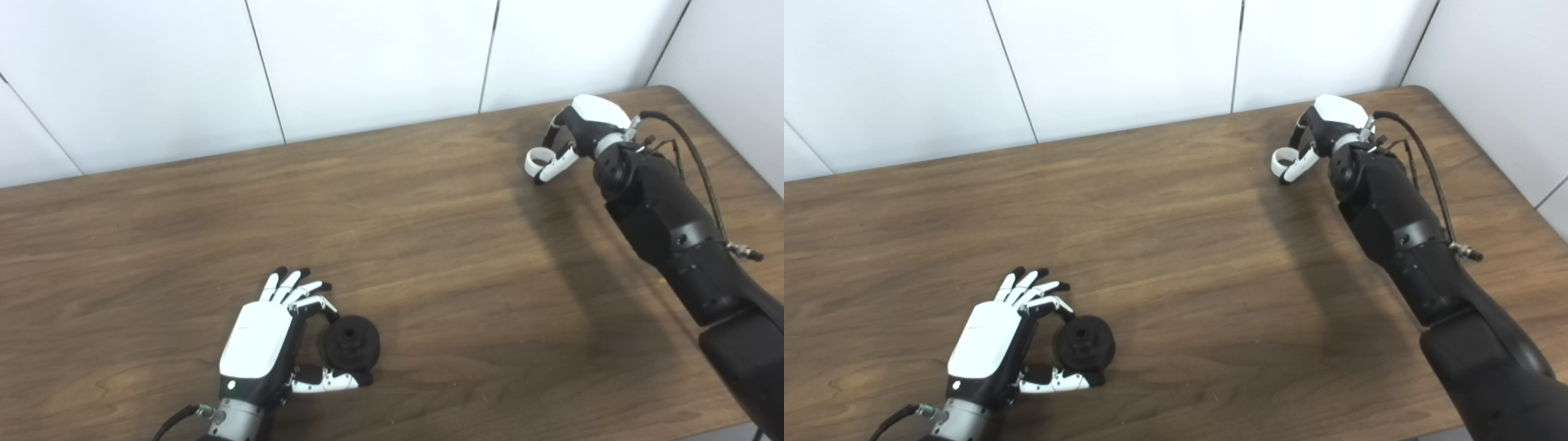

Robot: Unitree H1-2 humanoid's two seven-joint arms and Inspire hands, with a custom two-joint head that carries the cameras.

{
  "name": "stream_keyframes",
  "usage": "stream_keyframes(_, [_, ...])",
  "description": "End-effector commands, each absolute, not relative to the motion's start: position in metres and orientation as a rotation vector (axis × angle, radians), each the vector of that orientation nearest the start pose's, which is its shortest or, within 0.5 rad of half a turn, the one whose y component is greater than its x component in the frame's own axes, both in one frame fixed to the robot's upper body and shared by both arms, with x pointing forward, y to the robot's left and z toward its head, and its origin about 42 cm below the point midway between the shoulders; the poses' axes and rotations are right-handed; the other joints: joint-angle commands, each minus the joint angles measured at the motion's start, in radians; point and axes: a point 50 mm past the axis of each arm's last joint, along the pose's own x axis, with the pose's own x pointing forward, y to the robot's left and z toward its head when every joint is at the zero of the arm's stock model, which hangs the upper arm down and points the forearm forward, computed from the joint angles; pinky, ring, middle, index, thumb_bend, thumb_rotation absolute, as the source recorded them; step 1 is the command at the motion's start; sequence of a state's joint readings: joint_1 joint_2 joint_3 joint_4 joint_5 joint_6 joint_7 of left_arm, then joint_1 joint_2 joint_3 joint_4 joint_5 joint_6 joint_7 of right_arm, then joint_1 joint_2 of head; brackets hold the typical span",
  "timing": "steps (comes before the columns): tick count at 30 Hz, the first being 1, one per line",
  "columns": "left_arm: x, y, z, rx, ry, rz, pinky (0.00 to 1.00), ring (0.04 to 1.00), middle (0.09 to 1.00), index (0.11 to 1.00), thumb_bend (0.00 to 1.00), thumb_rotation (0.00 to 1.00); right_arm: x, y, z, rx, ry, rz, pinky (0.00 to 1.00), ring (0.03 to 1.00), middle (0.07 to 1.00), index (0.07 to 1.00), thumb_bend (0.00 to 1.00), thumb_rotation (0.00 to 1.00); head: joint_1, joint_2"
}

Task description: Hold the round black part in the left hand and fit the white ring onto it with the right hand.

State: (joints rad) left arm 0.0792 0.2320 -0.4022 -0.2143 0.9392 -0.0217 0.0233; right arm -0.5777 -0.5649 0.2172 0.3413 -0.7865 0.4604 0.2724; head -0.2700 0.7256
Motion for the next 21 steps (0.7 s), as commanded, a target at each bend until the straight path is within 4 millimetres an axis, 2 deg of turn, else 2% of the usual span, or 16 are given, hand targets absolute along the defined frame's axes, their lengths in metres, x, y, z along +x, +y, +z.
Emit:
stream_keyframes(1, [0.230,0.175,0.110,1.124,-0.258,-0.370,1.00,0.930,0.805,0.484,0.52,0.06,0.460,-0.373,0.253,-1.375,0.265,-0.141,1.00,1.000,0.871,0.488,0.52,0.14,0.001,0.001])
stream_keyframes(14, [0.229,0.174,0.111,1.129,-0.256,-0.374,1.00,0.930,0.808,0.485,0.52,0.06,0.454,-0.373,0.250,-1.385,0.242,-0.124,1.00,0.995,0.850,0.487,0.52,0.13,-0.001,0.002])
stream_keyframes(18, [0.229,0.174,0.112,1.130,-0.252,-0.378,1.00,0.932,0.811,0.485,0.52,0.06,0.451,-0.367,0.254,-1.384,0.225,-0.104,1.00,1.000,0.858,0.488,0.52,0.13,0.003,0.002])
stream_keyframes(21, [0.229,0.173,0.112,1.131,-0.248,-0.378,1.00,0.933,0.810,0.484,0.52,0.06,0.447,-0.353,0.263,-1.389,0.180,-0.071,1.00,1.000,0.862,0.488,0.52,0.13,0.010,0.007])
